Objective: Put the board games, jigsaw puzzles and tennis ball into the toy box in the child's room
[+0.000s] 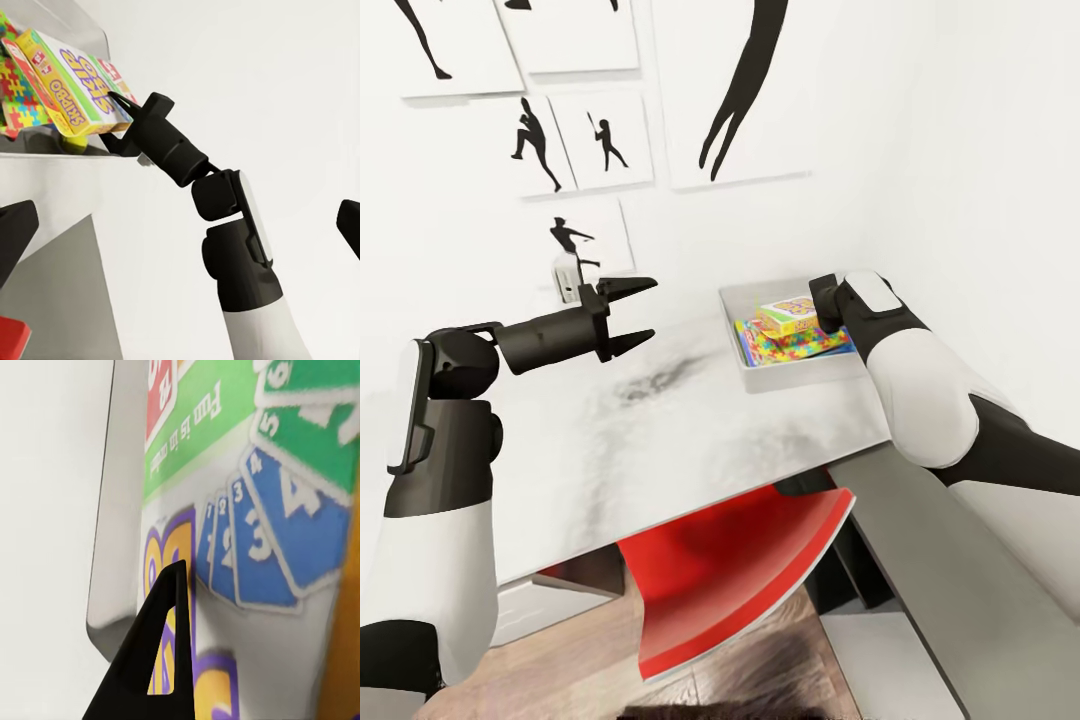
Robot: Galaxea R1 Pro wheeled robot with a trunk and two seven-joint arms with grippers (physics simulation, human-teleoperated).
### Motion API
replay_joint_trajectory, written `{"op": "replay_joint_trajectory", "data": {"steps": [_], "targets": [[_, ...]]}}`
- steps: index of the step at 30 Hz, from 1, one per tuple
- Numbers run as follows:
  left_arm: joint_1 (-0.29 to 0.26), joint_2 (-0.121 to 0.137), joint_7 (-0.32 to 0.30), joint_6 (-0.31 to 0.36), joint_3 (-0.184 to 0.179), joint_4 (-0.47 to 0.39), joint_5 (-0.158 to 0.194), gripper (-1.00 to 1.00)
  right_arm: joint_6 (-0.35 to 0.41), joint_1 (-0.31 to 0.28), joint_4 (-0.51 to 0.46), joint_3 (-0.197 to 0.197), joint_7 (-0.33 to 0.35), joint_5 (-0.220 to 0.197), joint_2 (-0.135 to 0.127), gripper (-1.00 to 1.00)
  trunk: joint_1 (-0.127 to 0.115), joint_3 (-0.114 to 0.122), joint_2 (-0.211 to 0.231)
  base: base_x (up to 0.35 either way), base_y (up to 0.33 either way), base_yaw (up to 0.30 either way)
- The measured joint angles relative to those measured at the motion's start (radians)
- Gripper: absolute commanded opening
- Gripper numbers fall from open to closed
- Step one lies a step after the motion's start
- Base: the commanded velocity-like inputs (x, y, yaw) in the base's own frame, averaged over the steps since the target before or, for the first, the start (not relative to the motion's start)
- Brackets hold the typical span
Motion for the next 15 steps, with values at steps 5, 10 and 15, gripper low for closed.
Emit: {"op": "replay_joint_trajectory", "data": {"steps": [5, 10, 15], "targets": [[0.0, 0.0, 0.0, 0.0, 0.0, 0.0, -0.001, 1.0, 0.0, 0.0, 0.0, 0.001, 0.0, 0.0, 0.0, -1.0, 0.0, -0.008, 0.0, 0.0, 0.0, 0.0], [-0.001, 0.0, 0.0, 0.0, 0.0, 0.0, -0.001, 1.0, -0.001, -0.001, -0.001, 0.001, 0.0, 0.0, 0.0, -1.0, 0.0, -0.016, 0.0, 0.0, 0.0, 0.004], [-0.003, -0.002, 0.0, 0.0, 0.0, 0.0, 0.0, 1.0, -0.006, -0.008, -0.002, 0.002, 0.005, 0.0, 0.001, -1.0, 0.0, -0.022, 0.0, 0.0, 0.0, 0.013]]}}
